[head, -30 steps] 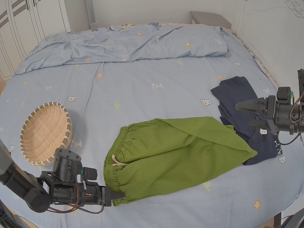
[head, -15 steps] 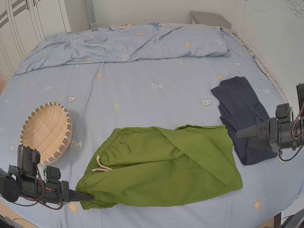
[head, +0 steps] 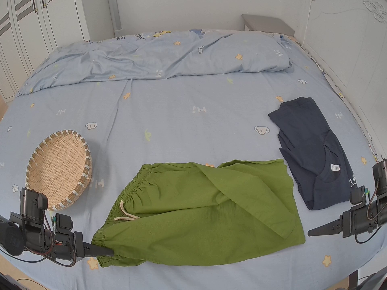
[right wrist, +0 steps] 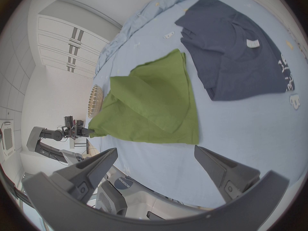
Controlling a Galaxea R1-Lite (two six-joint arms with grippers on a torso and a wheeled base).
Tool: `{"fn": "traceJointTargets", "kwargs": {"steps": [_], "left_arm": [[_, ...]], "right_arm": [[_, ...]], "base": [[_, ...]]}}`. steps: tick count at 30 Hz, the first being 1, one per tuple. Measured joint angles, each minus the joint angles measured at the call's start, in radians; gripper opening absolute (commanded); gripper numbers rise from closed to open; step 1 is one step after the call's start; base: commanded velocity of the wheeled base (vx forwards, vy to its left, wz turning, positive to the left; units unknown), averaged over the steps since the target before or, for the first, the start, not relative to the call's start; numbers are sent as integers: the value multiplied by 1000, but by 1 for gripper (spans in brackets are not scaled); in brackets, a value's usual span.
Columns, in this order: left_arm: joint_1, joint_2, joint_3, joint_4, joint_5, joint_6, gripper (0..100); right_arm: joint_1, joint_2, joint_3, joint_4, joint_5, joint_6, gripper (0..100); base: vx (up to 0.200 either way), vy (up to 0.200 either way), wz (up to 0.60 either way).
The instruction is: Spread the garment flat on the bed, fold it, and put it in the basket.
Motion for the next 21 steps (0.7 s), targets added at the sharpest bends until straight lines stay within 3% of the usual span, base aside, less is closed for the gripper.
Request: {"fn": "traceJointTargets", "kwargs": {"steps": [7, 21], "left_arm": [[35, 26, 5, 0, -3, 36, 0], [70, 46, -1, 0, -6, 42, 0]], "right_arm": [[-45, 130, 47, -109, 40, -47, 100], [-65, 368, 130, -339, 104, -62, 100]], "base": [[0, 0, 0], [0, 0, 0]]}}
